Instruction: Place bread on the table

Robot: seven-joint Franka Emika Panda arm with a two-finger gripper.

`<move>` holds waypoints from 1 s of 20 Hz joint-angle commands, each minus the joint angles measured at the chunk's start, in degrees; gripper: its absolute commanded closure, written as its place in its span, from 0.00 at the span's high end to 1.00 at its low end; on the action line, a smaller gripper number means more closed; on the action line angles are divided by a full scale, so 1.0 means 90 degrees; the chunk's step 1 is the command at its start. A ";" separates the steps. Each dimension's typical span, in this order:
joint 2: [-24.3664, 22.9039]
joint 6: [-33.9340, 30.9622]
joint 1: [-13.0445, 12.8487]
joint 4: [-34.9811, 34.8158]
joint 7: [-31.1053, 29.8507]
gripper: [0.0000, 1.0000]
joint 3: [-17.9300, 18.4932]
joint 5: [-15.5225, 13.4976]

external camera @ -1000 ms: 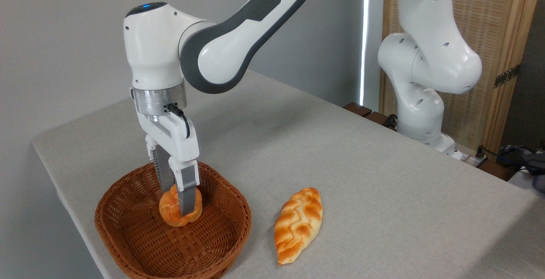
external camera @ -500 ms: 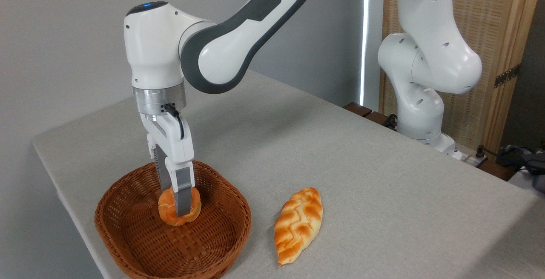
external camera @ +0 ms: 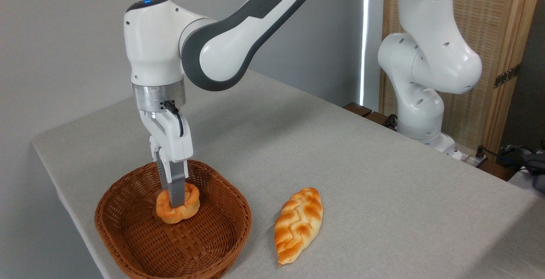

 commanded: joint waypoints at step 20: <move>-0.2974 -0.2391 -0.0153 -0.1755 0.0347 0.30 0.0986 -0.1610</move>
